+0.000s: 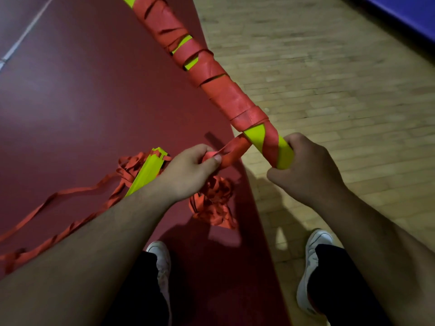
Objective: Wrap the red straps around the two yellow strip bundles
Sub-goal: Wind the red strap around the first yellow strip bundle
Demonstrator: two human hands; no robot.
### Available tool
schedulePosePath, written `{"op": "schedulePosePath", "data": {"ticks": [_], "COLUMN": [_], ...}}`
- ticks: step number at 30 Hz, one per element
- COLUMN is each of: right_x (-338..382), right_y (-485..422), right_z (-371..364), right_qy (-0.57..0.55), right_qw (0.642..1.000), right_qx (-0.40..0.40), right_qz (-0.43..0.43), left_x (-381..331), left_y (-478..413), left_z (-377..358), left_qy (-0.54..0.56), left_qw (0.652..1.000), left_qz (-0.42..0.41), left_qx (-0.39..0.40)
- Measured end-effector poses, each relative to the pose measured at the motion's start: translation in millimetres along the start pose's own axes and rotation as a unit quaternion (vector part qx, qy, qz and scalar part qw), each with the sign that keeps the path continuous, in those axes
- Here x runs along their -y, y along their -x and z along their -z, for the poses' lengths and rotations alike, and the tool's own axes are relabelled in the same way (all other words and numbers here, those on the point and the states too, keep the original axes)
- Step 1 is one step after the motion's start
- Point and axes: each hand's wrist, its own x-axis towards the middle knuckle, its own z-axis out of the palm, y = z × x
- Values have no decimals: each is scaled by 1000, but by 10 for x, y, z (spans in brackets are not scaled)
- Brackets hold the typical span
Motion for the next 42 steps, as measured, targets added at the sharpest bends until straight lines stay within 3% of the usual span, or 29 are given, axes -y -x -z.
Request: {"op": "schedulePosePath", "data": {"ticks": [4, 9, 11, 16, 26, 28, 30, 34, 37, 42], "right_x": [65, 140, 145, 87, 39, 28, 29, 63, 112, 206], "right_y": [-17, 57, 103, 184, 52, 51, 66, 130, 163, 173], "right_z": [201, 362, 364, 263, 178, 175, 154, 118, 129, 251], "right_qy": [5, -1, 15, 29, -37, -40, -29, -11, -29, -44], "right_qw": [999, 997, 996, 996, 997, 997, 998, 1000, 1000, 998], "right_qx": [-40, -71, -80, -79, -72, -64, -48, -13, -4, 22], "right_qz": [10, 21, 29, 26, -12, -14, -12, -4, 12, 30], "left_x": [-139, -162, -144, 78, 118, 86, 112, 194, 97, 127], "left_y": [26, 61, 60, 63, 16, 13, 19, 49, 67, -59], "left_z": [-29, -33, -45, 5, 104, 76, 70, 13, -45, -185], "left_qy": [-12, -266, -304, -156, -149, -114, -127, -187, -200, -132], "left_qw": [999, 961, 950, 987, 982, 991, 991, 954, 950, 983], "left_qz": [-33, -70, -75, -33, -42, -25, 2, 14, -12, -7], "left_qx": [14, 2, 2, -8, -110, -65, 49, 232, 238, 124]}}
